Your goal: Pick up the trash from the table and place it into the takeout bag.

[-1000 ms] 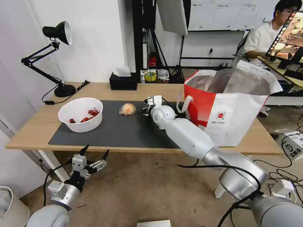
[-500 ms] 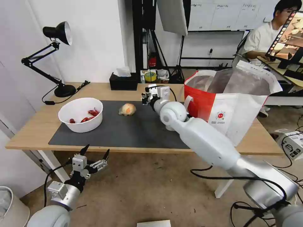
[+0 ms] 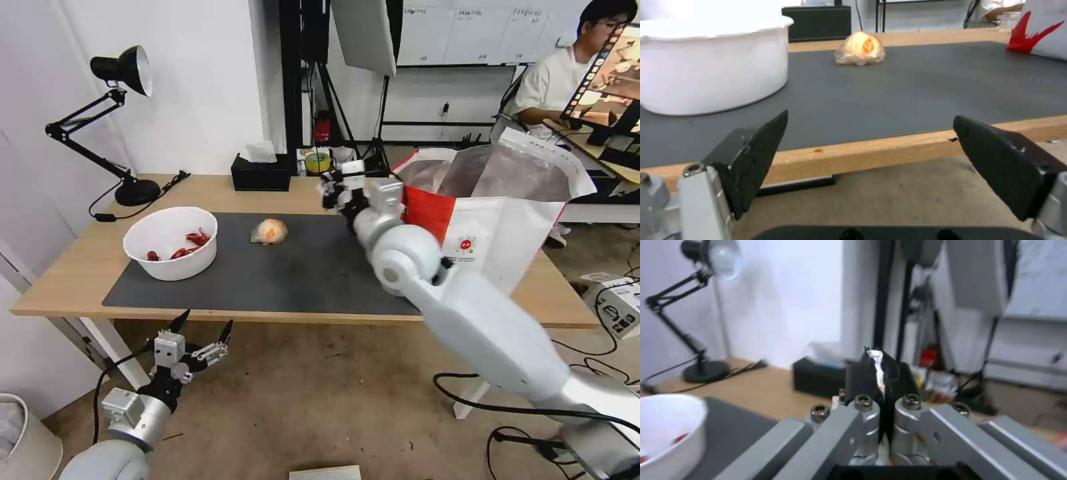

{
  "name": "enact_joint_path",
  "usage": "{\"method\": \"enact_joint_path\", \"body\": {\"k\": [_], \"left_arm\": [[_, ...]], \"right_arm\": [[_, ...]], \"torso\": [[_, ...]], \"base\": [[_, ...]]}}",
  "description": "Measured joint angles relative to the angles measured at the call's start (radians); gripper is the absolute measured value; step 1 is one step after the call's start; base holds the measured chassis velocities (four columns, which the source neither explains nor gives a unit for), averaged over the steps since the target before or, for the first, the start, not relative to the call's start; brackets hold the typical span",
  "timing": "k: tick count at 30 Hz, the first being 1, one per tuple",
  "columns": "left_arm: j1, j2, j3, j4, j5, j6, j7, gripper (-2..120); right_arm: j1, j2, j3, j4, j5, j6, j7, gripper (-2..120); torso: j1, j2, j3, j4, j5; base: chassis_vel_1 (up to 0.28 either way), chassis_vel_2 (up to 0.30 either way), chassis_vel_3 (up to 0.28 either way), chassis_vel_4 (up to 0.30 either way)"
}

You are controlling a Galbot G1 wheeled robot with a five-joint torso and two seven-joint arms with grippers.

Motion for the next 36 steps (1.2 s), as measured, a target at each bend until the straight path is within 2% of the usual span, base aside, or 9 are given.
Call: {"method": "enact_joint_path", "body": {"k": [7, 15, 25, 36], "left_arm": [[0.0, -0.012, 0.017, -0.002, 0.014, 0.002, -0.001, 100], [-0.02, -0.008, 0.033, -0.002, 0.016, 0.003, -0.001, 100], [-0.024, 0.004, 0.046, -0.014, 0.007, 0.002, -0.001, 100], [-0.034, 0.011, 0.053, -0.012, -0.004, -0.001, 0.001, 100]], "right_arm": [[-0.01, -0.155, 0.095, 0.082, -0.017, -0.023, 0.0, 0], [-0.032, -0.259, 0.201, 0.078, 0.072, -0.033, -0.002, 0], [-0.098, -0.28, 0.264, 0.015, 0.12, -0.044, -0.009, 0], [-0.16, -0.279, 0.301, 0.025, 0.168, -0.073, 0.004, 0]], "torso": [[0.0, 0.0, 0.0, 0.0, -0.0002], [0.0, 0.0, 0.0, -0.0001, -0.0003], [0.0, 0.0, 0.0, 0.0, -0.0001], [0.0, 0.0, 0.0, 0.0001, -0.0003]], "base": [[0.0, 0.0, 0.0, 0.0], [0.0, 0.0, 0.0, 0.0], [0.0, 0.0, 0.0, 0.0], [0.0, 0.0, 0.0, 0.0]]}}
